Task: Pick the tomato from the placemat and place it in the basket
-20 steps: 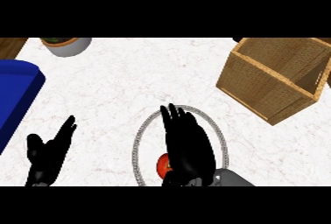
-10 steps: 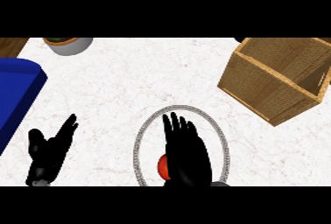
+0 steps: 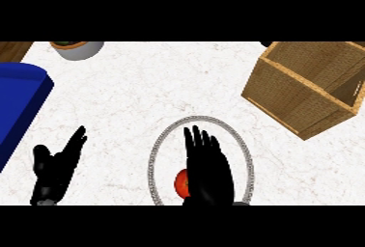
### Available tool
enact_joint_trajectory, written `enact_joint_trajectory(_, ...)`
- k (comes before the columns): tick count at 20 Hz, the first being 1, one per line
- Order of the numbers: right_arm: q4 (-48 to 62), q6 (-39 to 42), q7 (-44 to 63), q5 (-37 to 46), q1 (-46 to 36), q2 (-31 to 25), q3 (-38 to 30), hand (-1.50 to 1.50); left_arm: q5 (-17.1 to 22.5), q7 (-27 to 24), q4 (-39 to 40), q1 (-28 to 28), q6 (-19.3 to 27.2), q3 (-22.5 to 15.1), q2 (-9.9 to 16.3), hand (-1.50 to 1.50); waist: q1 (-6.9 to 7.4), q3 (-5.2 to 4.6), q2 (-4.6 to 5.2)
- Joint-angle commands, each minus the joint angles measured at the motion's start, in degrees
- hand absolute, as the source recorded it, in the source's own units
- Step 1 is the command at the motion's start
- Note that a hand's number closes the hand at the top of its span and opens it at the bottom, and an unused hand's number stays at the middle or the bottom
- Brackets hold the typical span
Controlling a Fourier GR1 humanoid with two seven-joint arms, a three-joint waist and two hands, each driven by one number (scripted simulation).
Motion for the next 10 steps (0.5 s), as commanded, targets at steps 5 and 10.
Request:
enact_joint_trajectory(5, 4.2, 2.5, 10.5, -0.9, 1.0, 1.2, 2.6, -1.50, 0.8, 2.7, 4.3, 1.5, -2.0, 0.0, -0.2, 0.00, 0.57, -0.80, 0.59)
enact_joint_trajectory(10, 4.3, 2.8, 9.3, -1.2, 2.2, 1.2, 0.9, -1.50, 0.0, 0.3, 6.0, 2.5, -2.6, -0.4, -1.5, 0.00, 0.18, -0.81, 0.62)
